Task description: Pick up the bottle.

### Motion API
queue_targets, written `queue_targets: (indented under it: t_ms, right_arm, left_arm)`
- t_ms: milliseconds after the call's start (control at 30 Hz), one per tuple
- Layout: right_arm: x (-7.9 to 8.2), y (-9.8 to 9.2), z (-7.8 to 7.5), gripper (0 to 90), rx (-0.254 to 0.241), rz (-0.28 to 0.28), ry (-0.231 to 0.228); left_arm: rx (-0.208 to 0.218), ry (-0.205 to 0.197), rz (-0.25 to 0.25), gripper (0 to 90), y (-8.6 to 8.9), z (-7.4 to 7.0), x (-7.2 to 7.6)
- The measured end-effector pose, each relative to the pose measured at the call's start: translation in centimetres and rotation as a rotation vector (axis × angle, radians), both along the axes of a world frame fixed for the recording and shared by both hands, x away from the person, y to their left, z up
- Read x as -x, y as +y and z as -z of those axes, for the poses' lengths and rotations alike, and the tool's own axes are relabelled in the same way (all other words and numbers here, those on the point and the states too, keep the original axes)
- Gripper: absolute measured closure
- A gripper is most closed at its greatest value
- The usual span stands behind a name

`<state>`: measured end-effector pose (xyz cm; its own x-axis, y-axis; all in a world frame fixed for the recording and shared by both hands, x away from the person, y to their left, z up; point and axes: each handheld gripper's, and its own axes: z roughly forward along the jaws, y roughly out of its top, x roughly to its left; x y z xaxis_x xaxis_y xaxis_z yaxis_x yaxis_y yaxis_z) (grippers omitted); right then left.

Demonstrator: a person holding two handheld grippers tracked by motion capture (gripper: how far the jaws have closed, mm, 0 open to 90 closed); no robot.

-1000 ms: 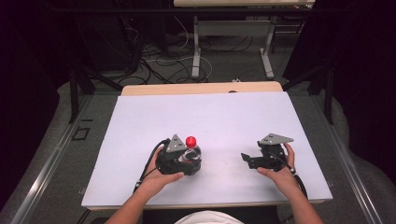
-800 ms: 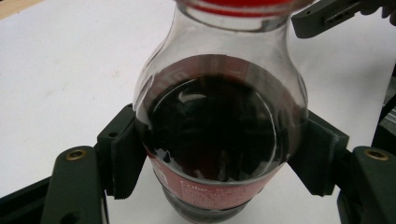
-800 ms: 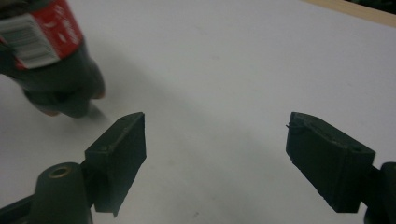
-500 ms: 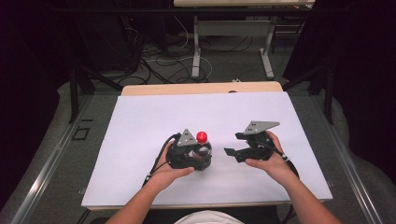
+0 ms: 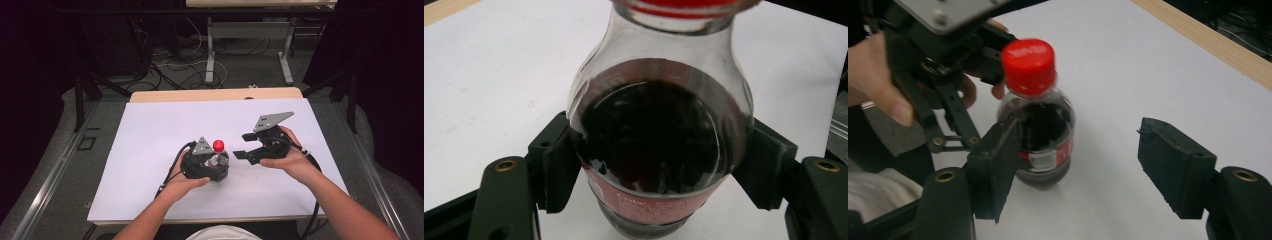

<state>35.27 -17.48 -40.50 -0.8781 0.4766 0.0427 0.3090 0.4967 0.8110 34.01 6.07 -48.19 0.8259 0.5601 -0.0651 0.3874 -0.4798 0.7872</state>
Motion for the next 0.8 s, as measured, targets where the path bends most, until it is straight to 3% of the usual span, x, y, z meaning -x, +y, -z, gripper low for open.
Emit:
queue_targets:
  t_ms: [33,267,567,800]
  right_arm:
    - [0.1,0.2,-0.2,33.7,0.002,-0.012,-0.002]
    - [0.4,1.9,-0.8,37.6,-0.004,-0.086,-0.017]
    - [-0.1,3.2,-0.5,43.2,-0.005,-0.123,0.023]
    - [-0.5,3.7,-0.3,50.3,-0.017,-0.146,0.032]
  left_arm:
    - [-0.006,0.016,0.011,29.4,0.1,-0.1,0.0]
    - [-0.001,-0.001,0.019,29.5,0.1,0.3,0.3]
    - [-0.026,0.006,0.061,29.5,-0.2,0.3,0.6]
    - [-0.011,0.004,0.072,29.5,-0.7,0.3,1.1]
